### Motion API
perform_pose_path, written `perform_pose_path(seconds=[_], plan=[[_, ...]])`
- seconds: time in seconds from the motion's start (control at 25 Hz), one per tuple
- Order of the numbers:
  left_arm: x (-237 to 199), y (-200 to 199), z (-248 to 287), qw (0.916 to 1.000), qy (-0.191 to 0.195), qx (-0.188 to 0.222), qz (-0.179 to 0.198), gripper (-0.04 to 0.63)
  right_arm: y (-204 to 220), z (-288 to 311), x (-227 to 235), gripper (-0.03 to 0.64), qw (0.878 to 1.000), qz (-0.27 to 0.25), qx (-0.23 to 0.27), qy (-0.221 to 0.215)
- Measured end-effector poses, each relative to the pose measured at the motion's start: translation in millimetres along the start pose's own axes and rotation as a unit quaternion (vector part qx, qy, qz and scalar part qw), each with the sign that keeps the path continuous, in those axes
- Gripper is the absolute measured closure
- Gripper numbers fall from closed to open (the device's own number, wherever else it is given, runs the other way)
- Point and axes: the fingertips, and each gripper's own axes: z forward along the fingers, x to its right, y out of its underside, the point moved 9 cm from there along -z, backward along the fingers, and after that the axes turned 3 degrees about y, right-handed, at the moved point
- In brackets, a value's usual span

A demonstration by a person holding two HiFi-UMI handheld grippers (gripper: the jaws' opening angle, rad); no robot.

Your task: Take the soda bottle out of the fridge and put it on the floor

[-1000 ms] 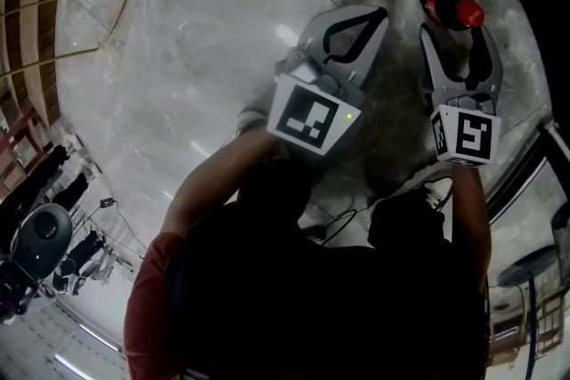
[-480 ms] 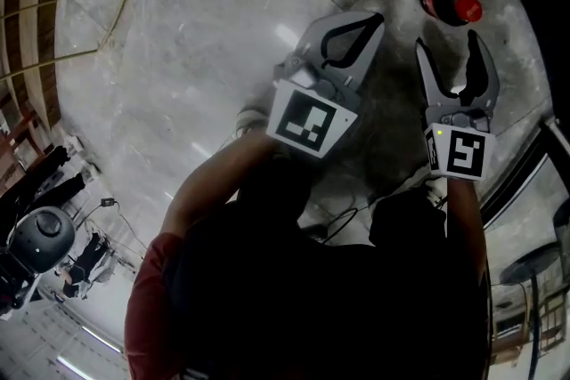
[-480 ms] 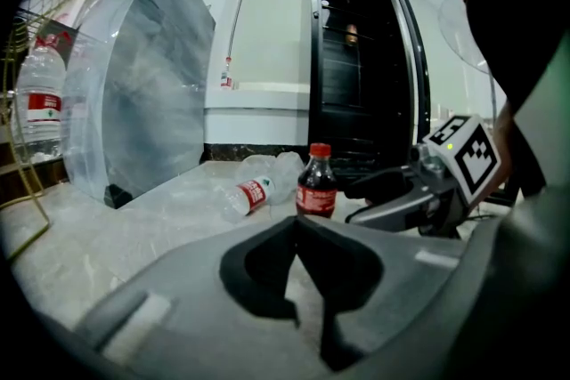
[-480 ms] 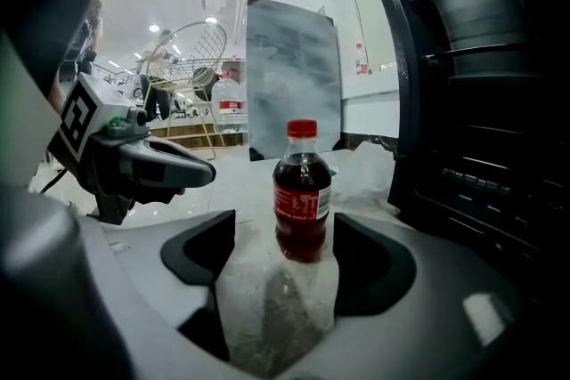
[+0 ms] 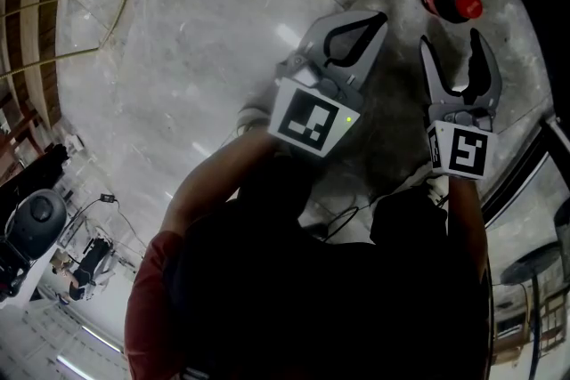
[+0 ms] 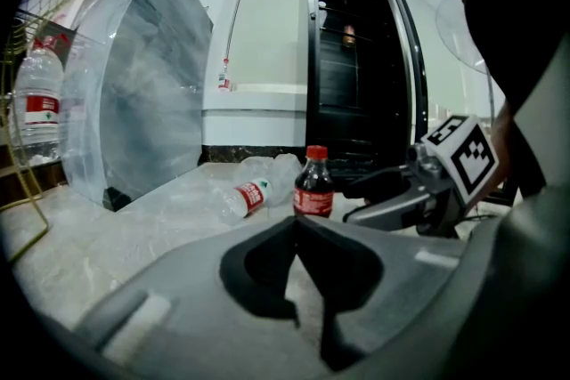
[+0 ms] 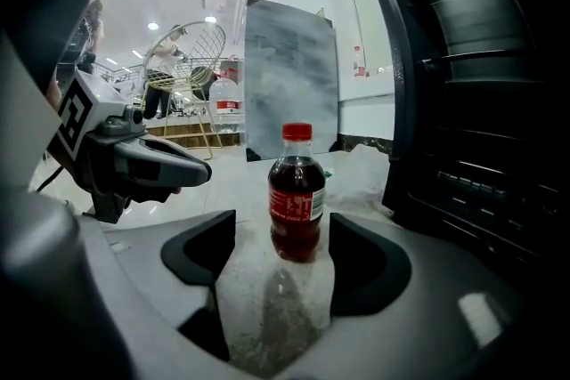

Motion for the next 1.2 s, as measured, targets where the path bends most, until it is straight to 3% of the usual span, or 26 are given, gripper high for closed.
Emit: perform_pose_path(seconds=[0.24,0.52,0.76,1.2], plan=[[2.1,-0.7,0.1,1.0000,0.001,0.001,0.003,0.595,0.2,-1.7,1.3,0.294,1.000,0.002,-0.001,-0.002],[3.4,-0.9,0.3,1.0000,0.003,-0.002,0.004,0.595,0.8,-3.5,3.0,0.354,1.000,0.004,-0.006,-0.007],[4.7,-0.7,-0.3,1.0000,0.003,-0.004,0.007,0.595,2.2,-5.6,1.6,0.465,1.000,0.006,-0.010,-0.020],[7.5,-0.6,1.7,0.9999,0.005,-0.003,0.009,0.595,4.2,-10.1,6.1,0.615,1.000,0.005,-0.005,-0.005]])
